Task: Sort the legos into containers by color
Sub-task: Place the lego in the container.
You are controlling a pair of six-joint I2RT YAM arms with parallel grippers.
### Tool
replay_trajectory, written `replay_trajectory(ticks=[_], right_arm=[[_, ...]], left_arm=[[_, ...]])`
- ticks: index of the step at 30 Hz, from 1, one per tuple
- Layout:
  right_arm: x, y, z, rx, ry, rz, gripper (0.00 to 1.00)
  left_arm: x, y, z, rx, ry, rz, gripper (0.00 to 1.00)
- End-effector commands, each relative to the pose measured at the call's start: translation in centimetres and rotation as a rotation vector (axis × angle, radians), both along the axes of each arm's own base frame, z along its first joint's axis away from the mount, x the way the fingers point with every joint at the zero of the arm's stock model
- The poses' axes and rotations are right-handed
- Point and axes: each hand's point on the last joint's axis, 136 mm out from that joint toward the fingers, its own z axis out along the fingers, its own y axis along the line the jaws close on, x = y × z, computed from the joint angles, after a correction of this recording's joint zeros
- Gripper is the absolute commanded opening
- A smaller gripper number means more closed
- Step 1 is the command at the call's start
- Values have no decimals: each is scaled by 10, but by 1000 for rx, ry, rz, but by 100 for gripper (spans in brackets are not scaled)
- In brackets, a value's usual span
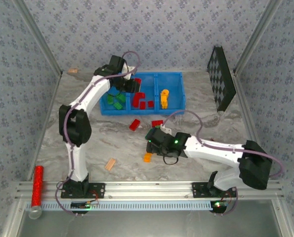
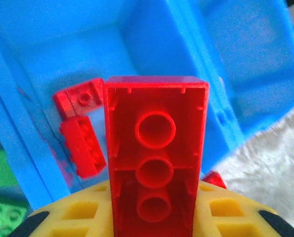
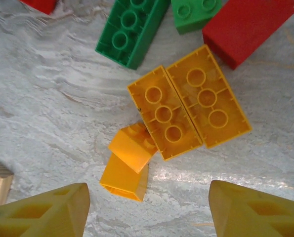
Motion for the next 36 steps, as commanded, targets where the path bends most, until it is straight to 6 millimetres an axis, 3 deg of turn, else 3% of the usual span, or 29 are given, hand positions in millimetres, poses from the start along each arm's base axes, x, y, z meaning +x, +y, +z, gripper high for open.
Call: replay_trajectory(ticks=[1, 5, 10, 19, 28, 36], right_arm=[[5, 17, -1, 2, -1, -38, 70], [-3, 37, -10, 4, 23, 13, 73], [-10, 52, -23, -13, 59, 54, 74], [-17, 58, -38, -71, 145, 101, 74], [-29, 56, -50, -90, 218, 129, 72], [-29, 59, -59, -94, 250, 154, 63]], left_arm=[[13, 7, -22, 110, 37, 49, 22], [28, 14, -38, 214, 39, 70, 21], [29, 7, -51, 260, 38, 57, 21], [15, -24, -82, 398, 39, -21, 22], [10, -25, -98, 441, 61, -27, 23], [6, -29, -101, 432, 74, -36, 36]])
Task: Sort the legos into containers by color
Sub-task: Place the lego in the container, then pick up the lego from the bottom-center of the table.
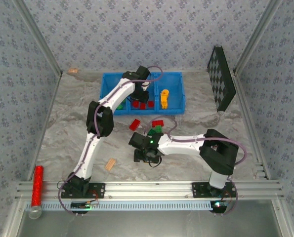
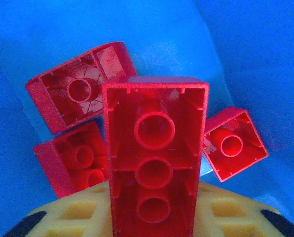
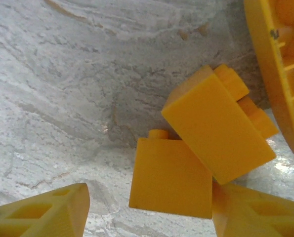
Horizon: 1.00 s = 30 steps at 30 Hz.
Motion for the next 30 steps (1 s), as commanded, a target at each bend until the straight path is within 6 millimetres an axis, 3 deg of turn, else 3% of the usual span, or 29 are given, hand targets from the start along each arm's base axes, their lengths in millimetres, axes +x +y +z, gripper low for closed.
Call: replay_trajectory(ticks=[1, 6, 11, 18, 25, 30], right_arm=[[1, 1, -1, -9, 20, 13, 60], [2, 0, -2, -3, 26, 11, 45], [2, -2, -5, 23, 34, 15, 40], [3, -17, 6, -2, 14, 77, 32], [2, -31, 41, 7, -46, 138, 29], [6, -57, 79, 3, -91, 151, 30]], left_arm=[[-1, -2, 6, 2, -3, -10, 38], [-2, -5, 7, -14, 4, -17, 47], [-5, -7, 11, -30, 12, -22, 53], [-10, -22, 49, -149, -7, -43, 58], [-20, -30, 99, -272, -33, -71, 64], [-25, -24, 129, -336, -41, -61, 65]])
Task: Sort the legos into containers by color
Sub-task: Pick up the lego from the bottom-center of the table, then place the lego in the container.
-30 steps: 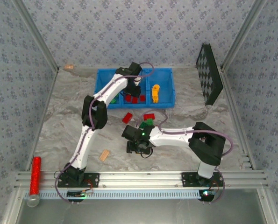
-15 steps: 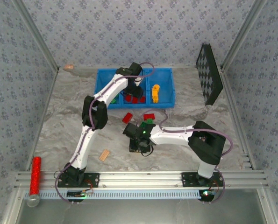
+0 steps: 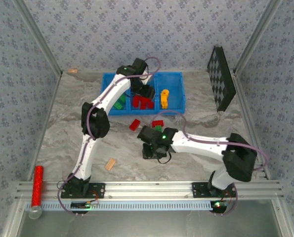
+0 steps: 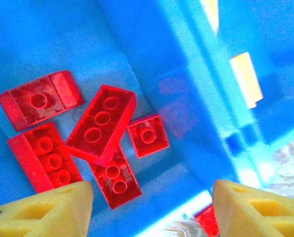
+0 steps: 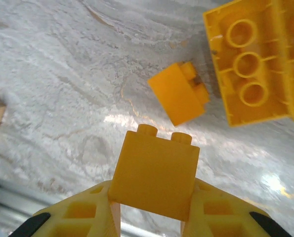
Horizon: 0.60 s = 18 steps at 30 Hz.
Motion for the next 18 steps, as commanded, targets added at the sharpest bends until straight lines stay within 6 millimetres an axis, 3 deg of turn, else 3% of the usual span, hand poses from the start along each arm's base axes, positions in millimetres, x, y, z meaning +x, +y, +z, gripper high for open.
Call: replay_trajectory(ticks=[1, 6, 11, 17, 18], right_arm=[[8, -33, 26, -55, -48, 13, 30], [50, -75, 60, -29, -142, -50, 30], [98, -100, 87, -13, -242, -74, 29], [167, -115, 107, -34, -360, -94, 29], [178, -116, 108, -45, -376, -90, 29]], left_arm=[[-11, 3, 57, -96, -36, -2, 65], [-25, 12, 76, -93, -53, -6, 69], [-43, 28, 89, -71, -71, 1, 70], [-80, 51, 86, -51, -50, 18, 71], [-91, 58, 75, -30, -24, 21, 72]])
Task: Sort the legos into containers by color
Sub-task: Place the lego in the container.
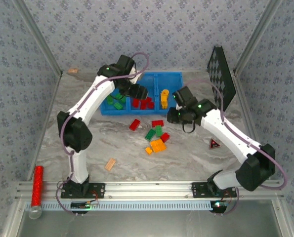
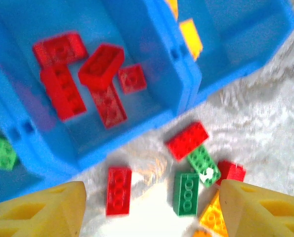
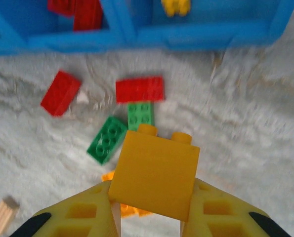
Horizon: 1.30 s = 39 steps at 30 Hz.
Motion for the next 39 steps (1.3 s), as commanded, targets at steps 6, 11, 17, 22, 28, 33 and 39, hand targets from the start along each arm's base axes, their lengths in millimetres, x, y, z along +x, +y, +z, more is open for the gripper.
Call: replay_trajectory(ticks=[6, 11, 17, 22, 28, 33, 39], right_arm=[[89, -7, -4, -153, -120, 61, 29], [127, 2, -28, -182, -113, 75, 28], [152, 7, -60, -215, -66, 88, 28], [162, 5, -74, -221, -49, 81, 29], [168, 4, -85, -224, -32, 92, 34], [171, 5, -87, -220, -33, 90, 42], [169, 3, -88, -219, -27, 91, 51]], left_arm=[[-71, 49, -32, 76, 46, 30, 78], [-101, 62, -61, 97, 85, 36, 78], [-107, 62, -91, 122, 115, 36, 78], [-102, 56, -111, 143, 137, 20, 78], [-94, 45, -132, 156, 156, 7, 78], [-84, 43, -144, 193, 160, 8, 78], [-76, 40, -159, 210, 174, 8, 77]])
